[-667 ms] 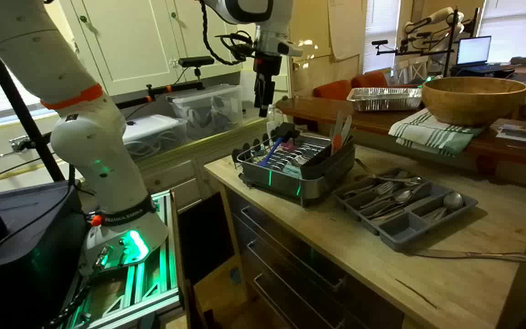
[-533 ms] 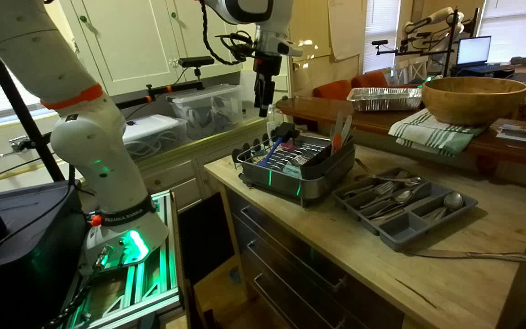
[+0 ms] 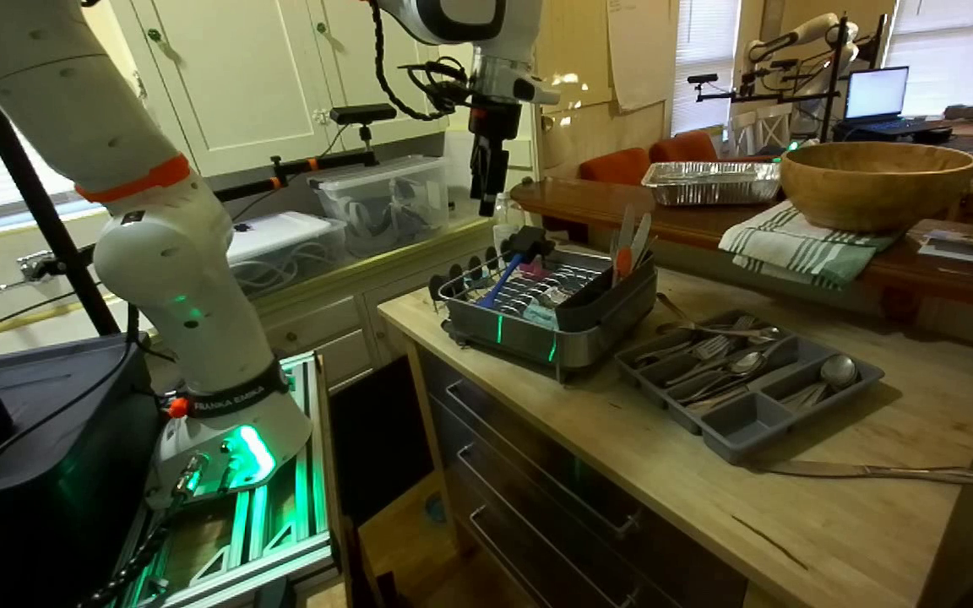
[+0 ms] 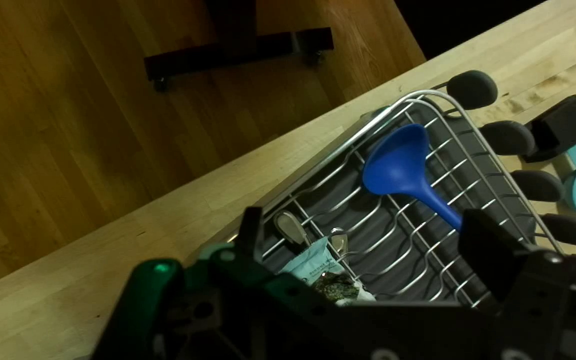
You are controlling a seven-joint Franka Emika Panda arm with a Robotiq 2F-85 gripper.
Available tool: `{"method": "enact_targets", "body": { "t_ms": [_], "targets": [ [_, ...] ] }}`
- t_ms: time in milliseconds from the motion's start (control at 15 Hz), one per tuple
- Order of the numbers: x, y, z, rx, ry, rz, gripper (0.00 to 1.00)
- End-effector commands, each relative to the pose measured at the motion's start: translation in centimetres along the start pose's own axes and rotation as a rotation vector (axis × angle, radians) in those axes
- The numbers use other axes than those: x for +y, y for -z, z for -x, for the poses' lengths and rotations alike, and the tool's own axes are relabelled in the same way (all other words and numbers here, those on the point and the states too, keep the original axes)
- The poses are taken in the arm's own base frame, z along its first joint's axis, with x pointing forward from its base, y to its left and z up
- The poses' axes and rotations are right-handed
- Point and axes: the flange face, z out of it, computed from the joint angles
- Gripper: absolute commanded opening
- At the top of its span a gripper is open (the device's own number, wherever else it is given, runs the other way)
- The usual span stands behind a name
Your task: Remove the fork, knife and spoon from the dish rack
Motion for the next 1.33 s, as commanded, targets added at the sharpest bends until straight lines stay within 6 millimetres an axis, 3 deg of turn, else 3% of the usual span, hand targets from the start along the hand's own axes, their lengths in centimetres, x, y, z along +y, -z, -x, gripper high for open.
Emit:
{"method": "enact_targets", "body": {
  "t_ms": [0,267,733,867,933,1267],
  "targets": [
    [-0.3,0.1,-1.0,0.043,0.029,-0.001,1.00],
    [-1.0,0.1,-4.5,0.144,0.111,0.021,1.00],
    [-4.1,1.5,-11.2,0.435,0.191,0.190,1.00],
    [-4.8,1.1,-11.8,0.436,0.220,0.240,1.00],
    [-3.9,1.4,-10.7,0.425,0.210,0.201,1.00],
    [-4.6,0.7,-11.5,0.435,0.232,0.231,1.00]
  ]
}}
